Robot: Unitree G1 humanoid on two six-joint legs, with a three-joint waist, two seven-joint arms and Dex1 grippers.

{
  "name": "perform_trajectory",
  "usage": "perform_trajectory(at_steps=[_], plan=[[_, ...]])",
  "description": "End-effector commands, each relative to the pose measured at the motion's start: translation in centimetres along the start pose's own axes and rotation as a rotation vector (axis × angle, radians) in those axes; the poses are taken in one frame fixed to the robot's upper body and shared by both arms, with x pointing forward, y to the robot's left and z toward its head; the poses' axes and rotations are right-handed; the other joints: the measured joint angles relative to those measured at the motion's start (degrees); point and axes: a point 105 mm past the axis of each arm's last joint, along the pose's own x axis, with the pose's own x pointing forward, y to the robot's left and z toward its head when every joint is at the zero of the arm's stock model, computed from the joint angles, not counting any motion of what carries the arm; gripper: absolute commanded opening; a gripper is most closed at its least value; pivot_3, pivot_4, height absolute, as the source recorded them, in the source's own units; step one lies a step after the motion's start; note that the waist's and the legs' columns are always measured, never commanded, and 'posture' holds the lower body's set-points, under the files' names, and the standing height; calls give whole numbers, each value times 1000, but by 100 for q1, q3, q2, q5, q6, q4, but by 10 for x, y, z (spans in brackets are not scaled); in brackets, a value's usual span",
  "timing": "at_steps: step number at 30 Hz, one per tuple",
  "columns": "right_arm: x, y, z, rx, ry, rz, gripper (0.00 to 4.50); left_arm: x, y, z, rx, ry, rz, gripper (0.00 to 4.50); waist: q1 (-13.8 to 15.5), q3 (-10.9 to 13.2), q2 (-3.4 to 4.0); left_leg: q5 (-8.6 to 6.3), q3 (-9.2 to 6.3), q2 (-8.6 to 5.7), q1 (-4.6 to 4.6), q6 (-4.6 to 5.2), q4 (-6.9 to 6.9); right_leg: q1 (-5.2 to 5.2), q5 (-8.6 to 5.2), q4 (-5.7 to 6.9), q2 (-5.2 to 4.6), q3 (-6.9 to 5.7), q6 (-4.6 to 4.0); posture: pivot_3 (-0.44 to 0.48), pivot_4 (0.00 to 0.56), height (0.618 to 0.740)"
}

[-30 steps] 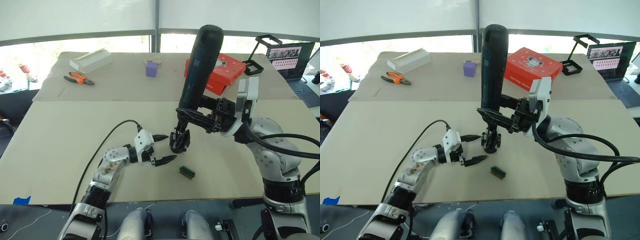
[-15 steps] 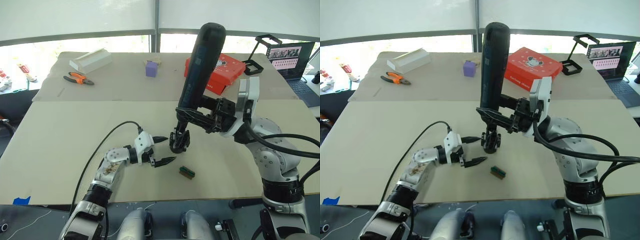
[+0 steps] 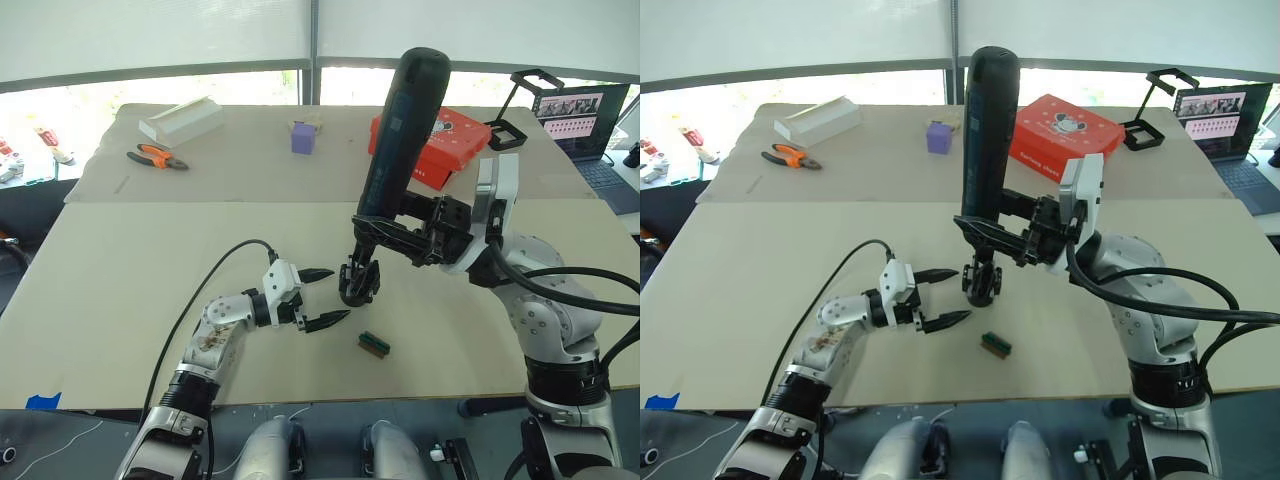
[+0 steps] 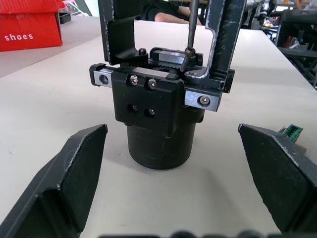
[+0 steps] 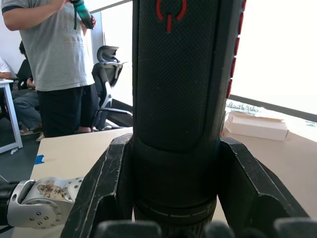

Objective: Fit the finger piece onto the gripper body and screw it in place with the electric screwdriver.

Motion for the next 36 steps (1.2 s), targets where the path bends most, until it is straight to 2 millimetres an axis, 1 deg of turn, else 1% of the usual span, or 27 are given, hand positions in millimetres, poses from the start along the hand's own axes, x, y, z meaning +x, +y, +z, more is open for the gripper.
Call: perform_trajectory(at_steps=[1, 16, 24, 30, 36], plan=[[-1, 2, 19, -47, -55, 14, 1915, -1, -1, 10, 25, -36, -9, 4500, 0, 0, 0, 0, 0, 0, 0, 0, 0, 0, 0, 0, 0, 0, 0, 0, 150, 740], [-1, 2, 19, -17, -50, 16, 1915, 1, -5, 2, 12, -34, -15, 4500, 0, 0, 0, 0, 0, 0, 0, 0, 0, 0, 0, 0, 0, 0, 0, 0, 150, 740], [0, -2, 24, -32, -75, 2, 1915, 2, -7, 1, 9, -36, -17, 4500, 1, 0, 0, 0, 0, 0, 0, 0, 0, 0, 0, 0, 0, 0, 0, 0, 150, 740], [-1, -6, 29, -13, -91, -11, 1915, 2, -8, 2, 8, -37, -16, 4500, -1, 0, 0, 0, 0, 0, 0, 0, 0, 0, 0, 0, 0, 0, 0, 0, 150, 740], [-1, -9, 23, -14, -48, -21, 1915, 4, -8, 5, 8, -40, -17, 4500, 2, 0, 0, 0, 0, 0, 0, 0, 0, 0, 0, 0, 0, 0, 0, 0, 150, 740]])
